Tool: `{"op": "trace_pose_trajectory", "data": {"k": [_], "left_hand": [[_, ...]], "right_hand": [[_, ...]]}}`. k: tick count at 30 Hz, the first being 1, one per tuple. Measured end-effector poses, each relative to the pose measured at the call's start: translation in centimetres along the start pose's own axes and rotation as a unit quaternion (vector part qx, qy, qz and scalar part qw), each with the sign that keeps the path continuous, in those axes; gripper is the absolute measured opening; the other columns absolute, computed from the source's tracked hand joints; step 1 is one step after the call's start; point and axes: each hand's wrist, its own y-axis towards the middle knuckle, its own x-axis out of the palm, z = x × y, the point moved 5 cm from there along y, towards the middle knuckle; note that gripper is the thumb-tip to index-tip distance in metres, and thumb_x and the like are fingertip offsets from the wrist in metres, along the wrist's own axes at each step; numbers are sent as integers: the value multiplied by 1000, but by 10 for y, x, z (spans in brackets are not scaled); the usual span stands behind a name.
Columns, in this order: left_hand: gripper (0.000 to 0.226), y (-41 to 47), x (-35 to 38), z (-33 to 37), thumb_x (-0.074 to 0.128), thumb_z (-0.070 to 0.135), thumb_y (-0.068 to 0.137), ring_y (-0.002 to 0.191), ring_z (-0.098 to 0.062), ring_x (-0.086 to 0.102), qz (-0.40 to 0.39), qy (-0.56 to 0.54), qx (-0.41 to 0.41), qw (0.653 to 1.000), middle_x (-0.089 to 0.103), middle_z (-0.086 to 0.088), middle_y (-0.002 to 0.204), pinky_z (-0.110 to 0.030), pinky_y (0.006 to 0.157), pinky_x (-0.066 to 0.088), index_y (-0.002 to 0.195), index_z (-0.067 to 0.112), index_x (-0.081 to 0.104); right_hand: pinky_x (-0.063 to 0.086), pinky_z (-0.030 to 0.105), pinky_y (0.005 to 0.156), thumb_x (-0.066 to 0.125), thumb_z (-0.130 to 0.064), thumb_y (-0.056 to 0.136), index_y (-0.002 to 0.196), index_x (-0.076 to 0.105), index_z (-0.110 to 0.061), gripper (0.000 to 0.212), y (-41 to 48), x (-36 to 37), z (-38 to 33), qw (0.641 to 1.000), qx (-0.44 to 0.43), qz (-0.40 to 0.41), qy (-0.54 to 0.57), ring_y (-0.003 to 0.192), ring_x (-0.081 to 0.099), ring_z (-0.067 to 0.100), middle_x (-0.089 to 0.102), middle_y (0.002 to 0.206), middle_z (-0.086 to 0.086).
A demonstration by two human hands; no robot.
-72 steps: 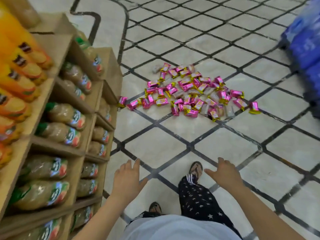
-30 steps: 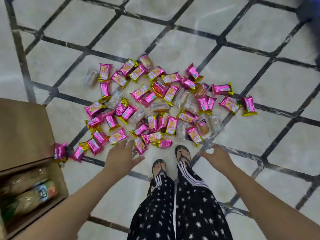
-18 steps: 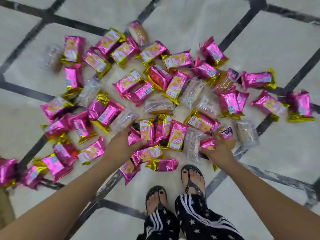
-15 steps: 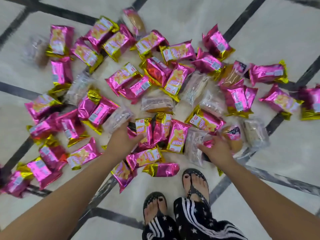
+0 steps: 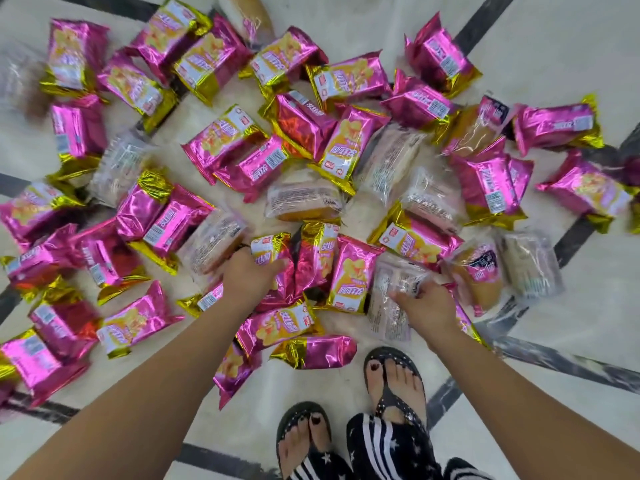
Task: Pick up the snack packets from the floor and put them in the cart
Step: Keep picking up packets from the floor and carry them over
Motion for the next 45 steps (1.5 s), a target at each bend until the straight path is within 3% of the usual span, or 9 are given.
{"op": "trace_pose_trajectory", "data": {"k": [13, 18, 22, 26, 30, 34, 37, 42, 45], "left_hand": [[29, -185, -174, 110, 80, 28, 79, 52, -16, 54, -12, -46, 75, 996, 56, 4, 55, -22, 48, 35, 66, 20, 55], [29, -298, -269, 146, 80, 30, 79, 49, -9, 57, -31, -62, 90, 994, 67, -8, 69, -24, 53, 43, 85, 7, 64], [19, -395, -341, 156, 80, 21, 80, 41, 1, 55, -12, -96, 100, 990, 62, 8, 62, -9, 41, 37, 80, 16, 62], [24, -482, -397, 134, 83, 33, 76, 61, 0, 64, 27, -140, 77, 987, 72, 4, 78, -12, 55, 47, 91, 19, 70], [18, -559, -421, 98, 83, 26, 76, 61, 3, 62, 65, -191, 46, 978, 71, 6, 74, -14, 57, 47, 88, 20, 71], [20, -618, -417, 60, 83, 28, 76, 67, -8, 64, 139, -235, -12, 962, 70, 6, 77, -18, 59, 50, 90, 21, 70], [25, -655, -398, 33, 81, 29, 78, 53, -2, 62, 174, -313, -67, 931, 71, -1, 78, -20, 57, 51, 96, 15, 70], [25, -721, -357, 1, 83, 28, 75, 74, -16, 67, 277, -467, -146, 827, 70, -5, 89, -28, 68, 53, 93, 18, 68], [20, -763, -326, -17, 83, 23, 76, 76, -20, 67, 322, -559, -191, 740, 69, 2, 80, -43, 87, 54, 82, 26, 65]], "right_hand": [[34, 34, 58, 81, -26, 78, 60, 40, -10, 47, -156, -130, -120, 996, -80, -33, 15, 63, 45, 23, 38, 56, 6], [47, 42, 68, 81, -30, 77, 82, 55, 5, 44, -267, -189, -193, 990, -117, -71, 41, 72, 57, 37, 52, 68, 23], [51, 53, 85, 79, -29, 81, 106, 55, 16, 56, -369, -226, -239, 980, -158, -107, 51, 97, 61, 45, 60, 101, 34], [27, 28, 52, 75, -33, 84, 64, 39, -21, 43, -458, -252, -263, 970, -209, -126, 12, 59, 40, 14, 37, 62, -7], [22, 27, 51, 74, -34, 84, 64, 31, -22, 49, -523, -260, -268, 957, -250, -148, -2, 56, 32, 11, 29, 62, -8], [43, 27, 78, 71, -24, 89, 109, 57, 2, 36, -570, -262, -262, 944, -244, -222, 26, 93, 56, 21, 59, 99, 7], [45, 46, 97, 72, -21, 87, 124, 43, 21, 63, -602, -266, -262, 931, -253, -265, 1, 111, 57, 26, 55, 125, 26], [49, 26, 68, 75, -18, 85, 82, 58, -2, 24, -618, -259, -249, 905, -245, -343, -61, 77, 59, 11, 65, 84, 13], [53, 36, 77, 75, -16, 85, 76, 50, -12, 27, -633, -249, -248, 888, -262, -364, -104, 79, 57, 18, 57, 76, -3]]}}
